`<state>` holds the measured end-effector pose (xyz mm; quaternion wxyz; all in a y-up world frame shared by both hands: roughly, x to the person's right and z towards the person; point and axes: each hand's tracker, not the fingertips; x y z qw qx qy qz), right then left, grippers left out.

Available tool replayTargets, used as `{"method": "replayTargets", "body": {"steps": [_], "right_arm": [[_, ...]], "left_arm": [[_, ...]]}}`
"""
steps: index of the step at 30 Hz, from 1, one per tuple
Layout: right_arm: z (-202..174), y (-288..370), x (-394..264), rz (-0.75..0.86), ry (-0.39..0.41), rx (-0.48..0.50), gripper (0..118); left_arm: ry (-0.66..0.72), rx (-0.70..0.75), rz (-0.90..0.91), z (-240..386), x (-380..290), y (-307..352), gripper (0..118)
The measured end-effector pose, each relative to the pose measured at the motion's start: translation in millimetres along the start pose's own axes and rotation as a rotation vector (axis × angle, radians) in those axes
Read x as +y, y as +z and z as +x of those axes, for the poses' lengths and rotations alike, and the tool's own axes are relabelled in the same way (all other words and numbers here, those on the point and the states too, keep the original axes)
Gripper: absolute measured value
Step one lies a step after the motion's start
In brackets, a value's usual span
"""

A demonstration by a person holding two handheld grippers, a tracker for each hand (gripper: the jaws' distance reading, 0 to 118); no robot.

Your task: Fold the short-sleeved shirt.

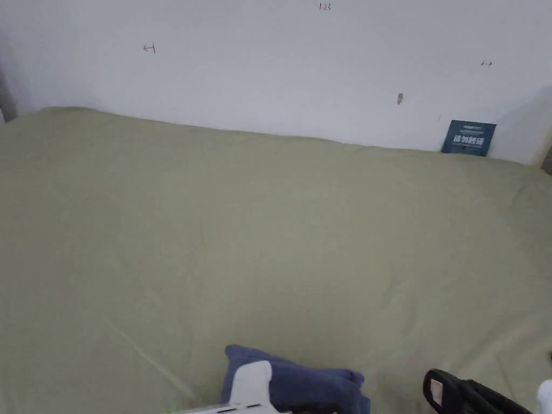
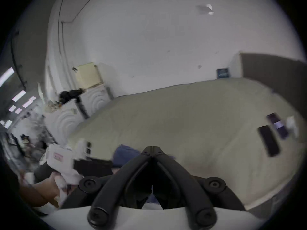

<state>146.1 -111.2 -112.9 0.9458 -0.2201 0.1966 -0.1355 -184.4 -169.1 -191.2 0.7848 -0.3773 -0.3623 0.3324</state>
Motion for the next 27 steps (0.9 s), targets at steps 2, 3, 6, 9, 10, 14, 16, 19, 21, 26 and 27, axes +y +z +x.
{"method": "replayTargets", "body": {"steps": [2, 3, 6, 9, 10, 14, 16, 19, 21, 26, 27], "right_arm": [[8, -35, -6, -0.092, -0.070, 0.146, 0], [11, -59, -12, -0.165, -0.117, 0.255, 0], [17, -133, -47, -0.319, -0.237, 0.468, 0], [29, -186, -82, -0.517, -0.383, 0.459, 0], [37, -193, -89, -0.562, -0.400, 0.401, 0], [64, -175, -91, -0.461, -0.451, 0.416, 0], [80, -166, -95, -0.456, -0.449, 0.413, 0], [89, -158, -98, -0.441, -0.516, 0.400, 0], [87, -160, -96, -0.440, -0.521, 0.400, 0], [88, -162, -96, -0.433, -0.521, 0.406, 0], [85, -161, -95, -0.431, -0.522, 0.407, 0]], "left_arm": [[-0.014, 0.198, 0.101, -11, 15, 52, 1], [-0.005, 0.283, 0.146, -22, 20, 73, 1], [0.109, 0.351, 0.214, -65, 33, 109, 1], [0.225, 0.398, 0.187, -93, 34, 112, 25], [0.225, 0.397, 0.175, -97, 31, 107, 44], [0.230, 0.319, 0.035, -98, 20, 75, 87], [0.212, 0.261, -0.001, -97, 17, 56, 87], [0.223, 0.231, -0.069, -97, 9, 29, 86], [0.221, 0.231, -0.117, -102, 2, 10, 86], [0.256, 0.244, -0.050, -104, 2, 15, 18], [0.284, 0.222, -0.050, -104, 0, 15, 18]]}}
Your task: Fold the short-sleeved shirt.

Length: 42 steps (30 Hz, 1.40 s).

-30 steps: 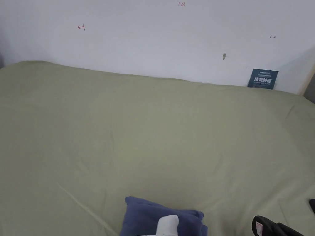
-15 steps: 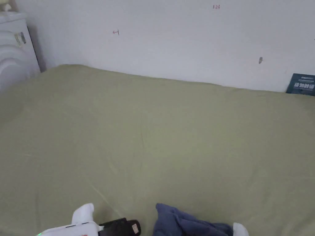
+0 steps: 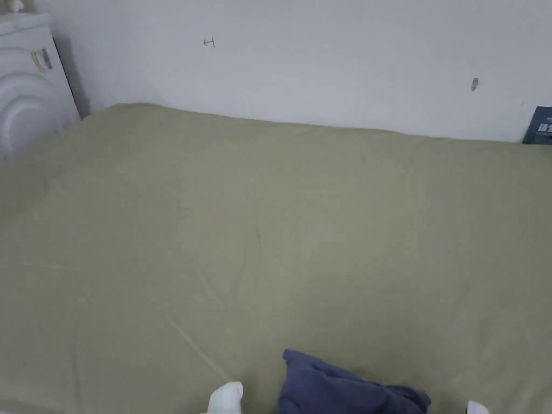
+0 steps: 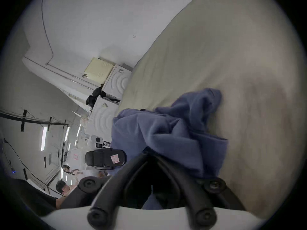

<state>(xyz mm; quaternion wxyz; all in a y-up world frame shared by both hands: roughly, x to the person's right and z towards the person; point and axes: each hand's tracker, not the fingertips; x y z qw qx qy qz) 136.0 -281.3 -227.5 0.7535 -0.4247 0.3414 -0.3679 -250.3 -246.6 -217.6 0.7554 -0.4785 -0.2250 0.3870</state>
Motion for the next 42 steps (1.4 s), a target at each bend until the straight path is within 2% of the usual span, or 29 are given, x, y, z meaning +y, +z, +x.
{"method": "replayTargets", "body": {"steps": [1, 3, 7, 9, 12, 15, 16, 19, 22, 26, 27, 28, 30, 32, 33, 35, 37, 40, 41, 42], "right_arm": [[-3, 0, 0, 0.003, 0.013, -0.014, 0], [-13, 2, 0, 0.008, 0.045, -0.042, 0], [-35, 11, 8, 0.021, 0.149, -0.070, 0], [-47, 17, 14, 0.064, 0.193, -0.087, 0], [-60, 26, 25, 0.115, 0.204, -0.074, 0], [-78, 36, 30, 0.150, 0.248, -0.084, 0], [-83, 38, 31, 0.157, 0.258, -0.087, 0], [-92, 42, 29, 0.172, 0.262, -0.098, 0], [-98, 47, 20, 0.176, 0.267, -0.134, 0], [-101, 53, 5, 0.147, 0.273, -0.226, 0], [-104, 53, 0, 0.147, 0.266, -0.243, 0], [-106, 55, -4, 0.148, 0.259, -0.249, 0], [-110, 59, -11, 0.152, 0.253, -0.254, 0], [-117, 63, -13, 0.163, 0.261, -0.266, 0], [-121, 67, -15, 0.174, 0.274, -0.276, 0], [-132, 77, -14, 0.222, 0.314, -0.319, 0], [-148, 84, -11, 0.283, 0.392, -0.382, 0], [-174, 89, -2, 0.389, 0.547, -0.487, 0], [-183, 89, 0, 0.419, 0.584, -0.524, 0], [-194, 88, 1, 0.456, 0.629, -0.587, 0]], "left_arm": [[0.005, -0.007, 0.010, 2, 0, 1, 18], [-0.086, 0.022, 0.007, 10, 4, 6, 18], [-0.069, -0.008, 0.033, 10, 32, 35, 18], [-0.097, 0.040, 0.078, 3, 56, 68, 18], [-0.079, 0.153, 0.143, -31, 98, 128, 18], [-0.065, 0.265, 0.185, -71, 140, 197, 18], [-0.064, 0.261, 0.164, -86, 155, 219, 18], [-0.051, 0.376, 0.122, -115, 186, 270, 18], [-0.031, 0.498, 0.098, -145, 204, 303, 18], [0.017, 0.583, 0.178, -177, 209, 317, 19], [0.012, 0.574, 0.208, -181, 206, 316, 27], [0.012, 0.583, 0.241, -183, 202, 313, 45], [0.035, 0.644, 0.301, -186, 193, 312, 96], [0.055, 0.619, 0.356, -182, 182, 325, 97], [0.060, 0.603, 0.386, -175, 176, 336, 97], [0.039, 0.673, 0.507, -151, 163, 361, 96], [-0.075, 0.732, 0.632, -103, 143, 369, 84], [-0.270, 0.751, 0.773, -20, 109, 351, 50], [-0.299, 0.737, 0.797, 3, 100, 342, 34], [-0.334, 0.715, 0.835, 21, 93, 332, 11]]}}
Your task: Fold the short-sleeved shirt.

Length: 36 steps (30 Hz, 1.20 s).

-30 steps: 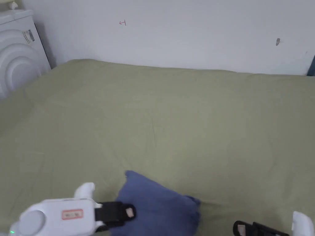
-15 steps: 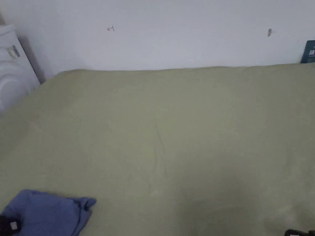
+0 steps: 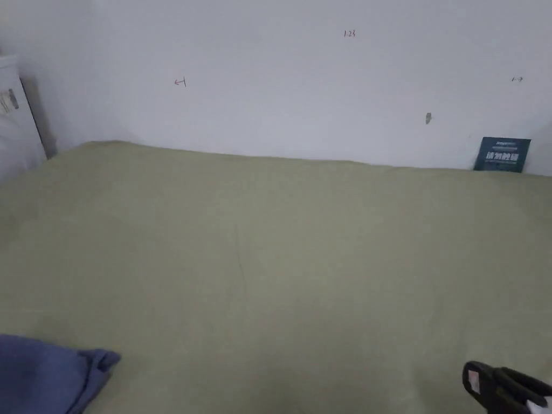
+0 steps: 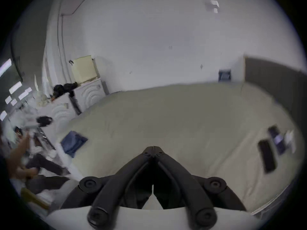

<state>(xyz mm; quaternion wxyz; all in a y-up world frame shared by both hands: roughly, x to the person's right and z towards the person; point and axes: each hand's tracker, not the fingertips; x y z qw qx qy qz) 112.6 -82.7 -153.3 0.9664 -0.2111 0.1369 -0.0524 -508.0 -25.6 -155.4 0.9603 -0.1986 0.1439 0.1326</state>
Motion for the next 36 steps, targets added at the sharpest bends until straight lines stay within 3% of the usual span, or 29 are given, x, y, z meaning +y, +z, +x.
{"method": "replayTargets", "body": {"steps": [2, 5, 8, 15, 16, 17, 18, 19, 20, 23, 36], "right_arm": [[-3, 3, 8, 0.064, 0.068, -0.070, 0], [-13, 9, 14, 0.145, 0.143, -0.175, 0], [-16, 10, 15, 0.146, 0.152, -0.235, 0], [-9, 11, 25, 0.187, 0.143, -0.251, 0], [-7, 12, 27, 0.205, 0.139, -0.262, 0], [-7, 13, 30, 0.228, 0.128, -0.266, 3], [-6, 14, 31, 0.252, 0.115, -0.270, 30], [-5, 13, 32, 0.257, 0.112, -0.275, 71], [-4, 10, 34, 0.241, 0.109, -0.274, 111], [-2, 14, 18, 0.277, 0.115, -0.302, 117], [-5, 3, 40, 0.269, 0.038, -0.351, 118]], "left_arm": [[-0.018, -0.067, 0.123, 47, -7, 24, 1], [-0.074, -0.211, 0.158, 103, -23, 39, 0], [-0.127, -0.234, 0.194, 149, -43, 45, 0], [-0.156, -0.270, 0.221, 199, -51, 38, 1], [-0.150, -0.287, 0.246, 209, -50, 46, 6], [-0.145, -0.289, 0.274, 210, -48, 48, 24], [-0.151, -0.277, 0.288, 211, -47, 48, 70], [-0.161, -0.274, 0.301, 213, -47, 46, 107], [-0.177, -0.248, 0.298, 221, -50, 50, 118], [-0.208, -0.255, 0.325, 215, -55, 46, 118], [-0.217, -0.291, 0.315, 233, -51, 59, 118]]}}
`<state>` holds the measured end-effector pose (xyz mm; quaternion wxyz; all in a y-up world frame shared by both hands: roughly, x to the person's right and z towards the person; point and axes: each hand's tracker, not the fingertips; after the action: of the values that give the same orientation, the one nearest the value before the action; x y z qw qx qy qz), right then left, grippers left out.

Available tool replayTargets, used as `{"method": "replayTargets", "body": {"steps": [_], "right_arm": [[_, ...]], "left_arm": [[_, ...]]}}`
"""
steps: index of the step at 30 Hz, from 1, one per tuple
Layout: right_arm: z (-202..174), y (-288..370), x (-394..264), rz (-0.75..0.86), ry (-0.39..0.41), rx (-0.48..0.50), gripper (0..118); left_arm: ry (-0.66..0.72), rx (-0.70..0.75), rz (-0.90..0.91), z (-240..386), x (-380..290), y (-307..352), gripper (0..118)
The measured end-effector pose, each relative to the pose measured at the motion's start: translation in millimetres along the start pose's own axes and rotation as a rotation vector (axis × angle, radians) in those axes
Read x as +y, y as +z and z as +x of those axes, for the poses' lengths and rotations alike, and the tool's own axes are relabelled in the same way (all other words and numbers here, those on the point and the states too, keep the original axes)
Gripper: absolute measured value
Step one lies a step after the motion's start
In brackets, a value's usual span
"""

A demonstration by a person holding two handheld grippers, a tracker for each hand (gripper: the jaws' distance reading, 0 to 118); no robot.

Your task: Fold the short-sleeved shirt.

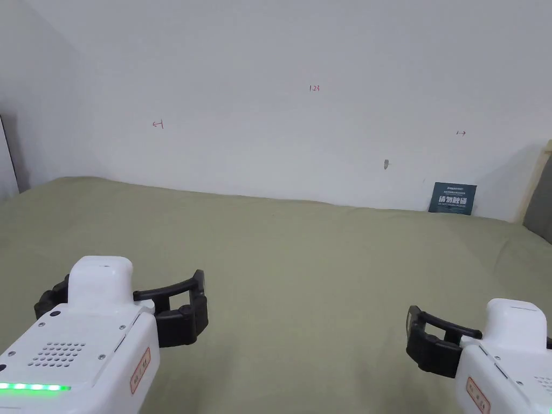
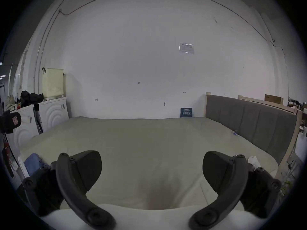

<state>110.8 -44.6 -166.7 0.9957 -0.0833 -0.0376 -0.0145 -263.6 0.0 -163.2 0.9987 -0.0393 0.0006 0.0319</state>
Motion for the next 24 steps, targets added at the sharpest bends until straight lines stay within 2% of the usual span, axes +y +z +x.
{"method": "replayTargets", "body": {"steps": [6, 11, 14, 17, 21, 24], "right_arm": [[0, 11, 6, 0.069, 0.060, 0.033, 118], [3, 20, 17, 0.112, 0.047, 0.061, 118], [4, 28, 23, 0.195, 0.026, 0.027, 118], [8, 22, 27, 0.165, 0.011, 0.060, 118], [7, 6, 11, 0.049, 0.017, 0.092, 118], [5, 5, 0, 0.058, 0.028, 0.109, 118]], "left_arm": [[0.023, -0.018, 0.011, 6, 7, 2, 118], [0.005, -0.029, 0.030, 16, 9, 5, 118], [0.001, -0.024, 0.051, 19, 11, 7, 118], [0.017, -0.037, 0.066, 17, 15, 6, 118], [0.004, -0.048, 0.073, 17, 6, 0, 118], [-0.019, -0.022, -0.007, 17, -5, -11, 118]]}}
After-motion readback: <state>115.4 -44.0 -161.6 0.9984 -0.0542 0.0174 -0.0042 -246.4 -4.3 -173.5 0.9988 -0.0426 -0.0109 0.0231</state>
